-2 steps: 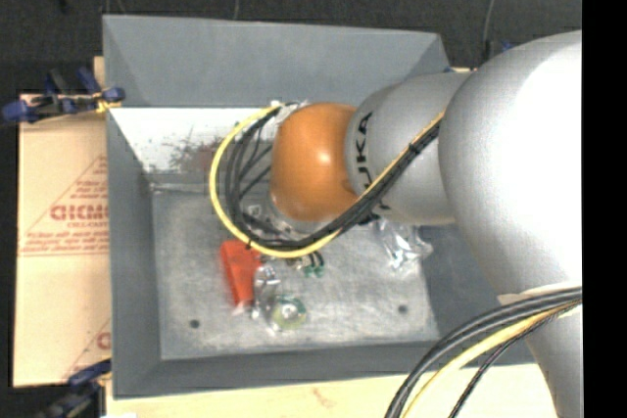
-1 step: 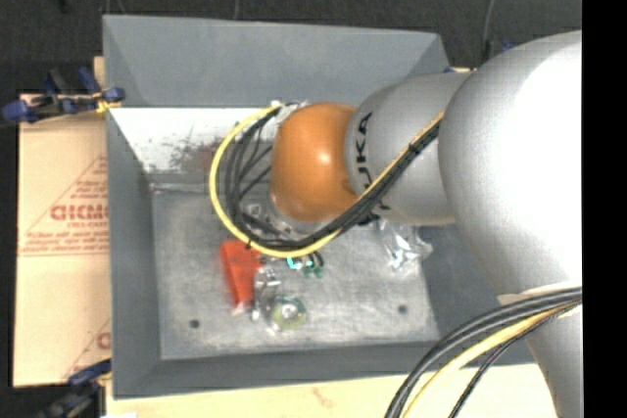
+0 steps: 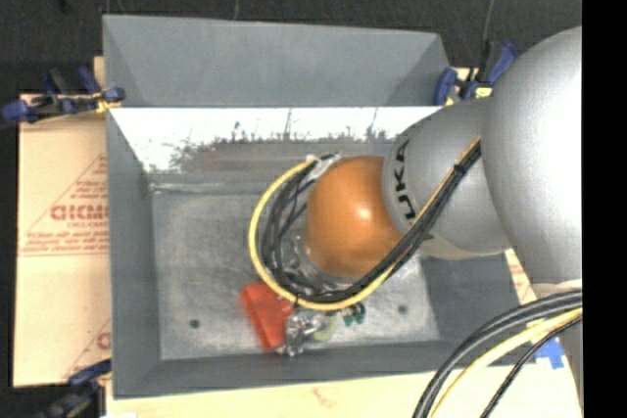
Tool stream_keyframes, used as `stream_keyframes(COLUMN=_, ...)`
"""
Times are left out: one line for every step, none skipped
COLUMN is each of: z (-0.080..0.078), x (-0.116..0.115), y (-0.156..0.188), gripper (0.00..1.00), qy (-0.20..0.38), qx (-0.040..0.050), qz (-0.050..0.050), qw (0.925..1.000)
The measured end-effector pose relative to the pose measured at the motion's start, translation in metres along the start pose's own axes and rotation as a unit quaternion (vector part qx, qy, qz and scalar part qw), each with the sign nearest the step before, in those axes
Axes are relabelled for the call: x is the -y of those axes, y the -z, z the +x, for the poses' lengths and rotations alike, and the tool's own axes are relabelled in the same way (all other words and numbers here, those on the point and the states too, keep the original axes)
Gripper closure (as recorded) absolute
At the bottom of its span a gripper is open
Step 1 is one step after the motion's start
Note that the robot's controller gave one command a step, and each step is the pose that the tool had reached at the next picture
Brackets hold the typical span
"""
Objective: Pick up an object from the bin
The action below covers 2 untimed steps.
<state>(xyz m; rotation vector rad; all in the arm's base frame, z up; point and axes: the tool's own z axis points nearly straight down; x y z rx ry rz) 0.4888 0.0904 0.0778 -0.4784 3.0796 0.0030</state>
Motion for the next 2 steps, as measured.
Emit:
stream_keyframes(z=-0.001, x=0.0, y=0.001, gripper=1.0, qy=-0.002, qx=0.0011, qz=0.0, qw=1.0)
stream_keyframes(z=0.007, x=0.046, y=0.125, gripper=1.0, qy=0.083, qx=-0.0079, qz=0.0, qw=0.9965)
